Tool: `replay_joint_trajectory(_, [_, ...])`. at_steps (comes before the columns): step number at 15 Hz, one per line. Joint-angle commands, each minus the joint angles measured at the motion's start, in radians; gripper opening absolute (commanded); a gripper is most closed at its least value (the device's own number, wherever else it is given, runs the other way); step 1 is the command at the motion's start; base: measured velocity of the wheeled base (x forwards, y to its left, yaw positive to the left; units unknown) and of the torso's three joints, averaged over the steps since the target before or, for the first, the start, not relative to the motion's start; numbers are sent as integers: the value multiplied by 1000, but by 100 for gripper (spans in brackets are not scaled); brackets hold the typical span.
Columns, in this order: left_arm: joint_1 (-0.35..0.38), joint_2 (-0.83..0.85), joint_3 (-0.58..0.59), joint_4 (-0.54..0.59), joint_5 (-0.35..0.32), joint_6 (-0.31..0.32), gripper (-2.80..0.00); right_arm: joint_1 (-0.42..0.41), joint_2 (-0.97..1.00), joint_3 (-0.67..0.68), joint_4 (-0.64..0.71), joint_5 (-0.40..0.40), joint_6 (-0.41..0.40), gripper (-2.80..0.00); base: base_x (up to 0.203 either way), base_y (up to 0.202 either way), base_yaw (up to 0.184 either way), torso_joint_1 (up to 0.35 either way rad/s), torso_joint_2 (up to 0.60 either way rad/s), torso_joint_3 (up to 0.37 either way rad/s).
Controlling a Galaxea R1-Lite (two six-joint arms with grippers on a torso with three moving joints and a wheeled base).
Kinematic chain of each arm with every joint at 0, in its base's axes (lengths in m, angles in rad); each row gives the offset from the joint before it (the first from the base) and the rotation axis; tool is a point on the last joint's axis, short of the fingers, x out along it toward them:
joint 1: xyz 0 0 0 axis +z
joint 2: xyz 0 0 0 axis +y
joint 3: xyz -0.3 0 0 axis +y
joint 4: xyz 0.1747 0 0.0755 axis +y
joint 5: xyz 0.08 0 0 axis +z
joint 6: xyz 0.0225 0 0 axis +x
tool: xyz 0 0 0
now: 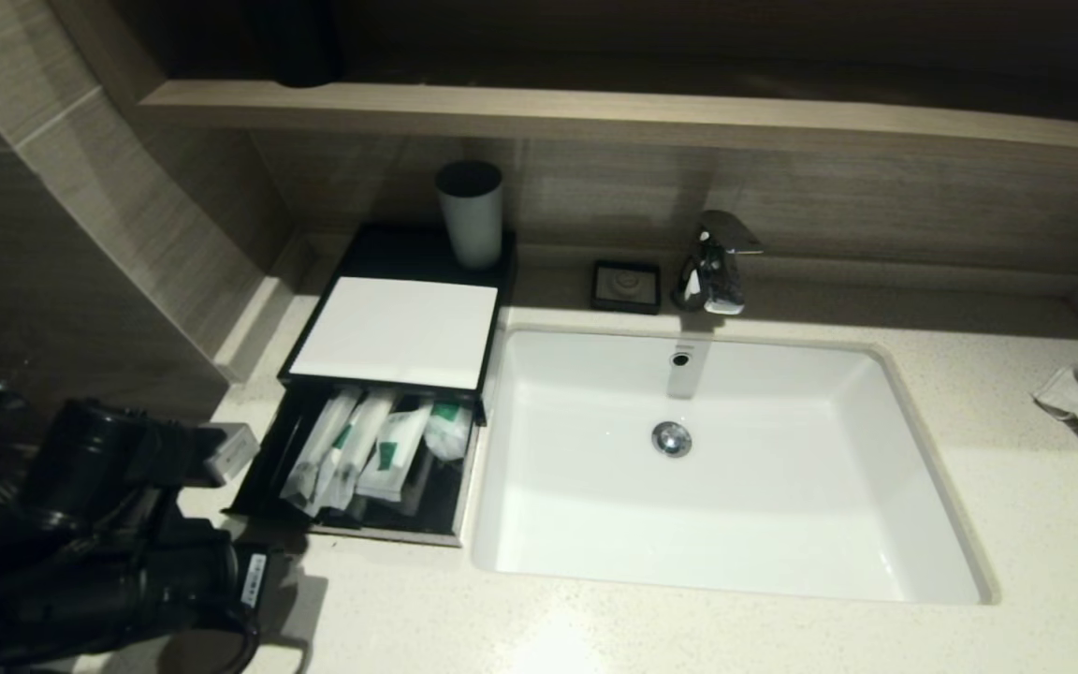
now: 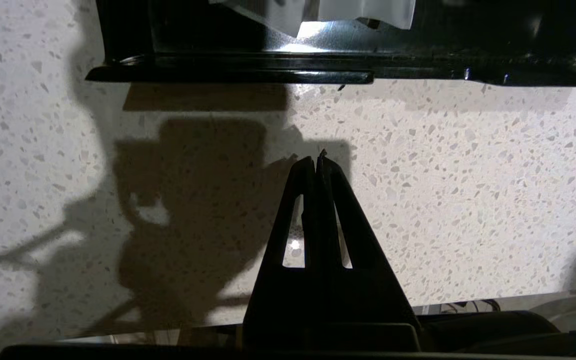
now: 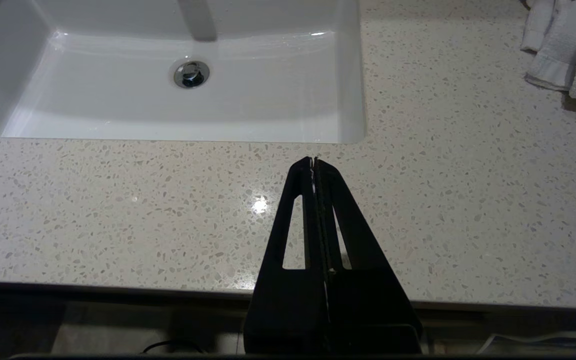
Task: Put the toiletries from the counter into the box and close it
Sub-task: Close the drawer
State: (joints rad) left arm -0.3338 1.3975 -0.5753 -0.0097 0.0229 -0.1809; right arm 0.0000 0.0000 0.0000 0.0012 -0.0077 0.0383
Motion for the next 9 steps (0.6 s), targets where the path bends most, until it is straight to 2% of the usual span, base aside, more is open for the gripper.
replay_joint_trajectory(1, [-1,9,-6,-7,0,-2,-280,0,0,0,0,0,0,-280,0,0,0,0,0,0])
replay_joint_trajectory(9, [-2,20,-17,-9,2,3,-280,0,0,0,0,0,0,-280,0,0,0,0,0,0])
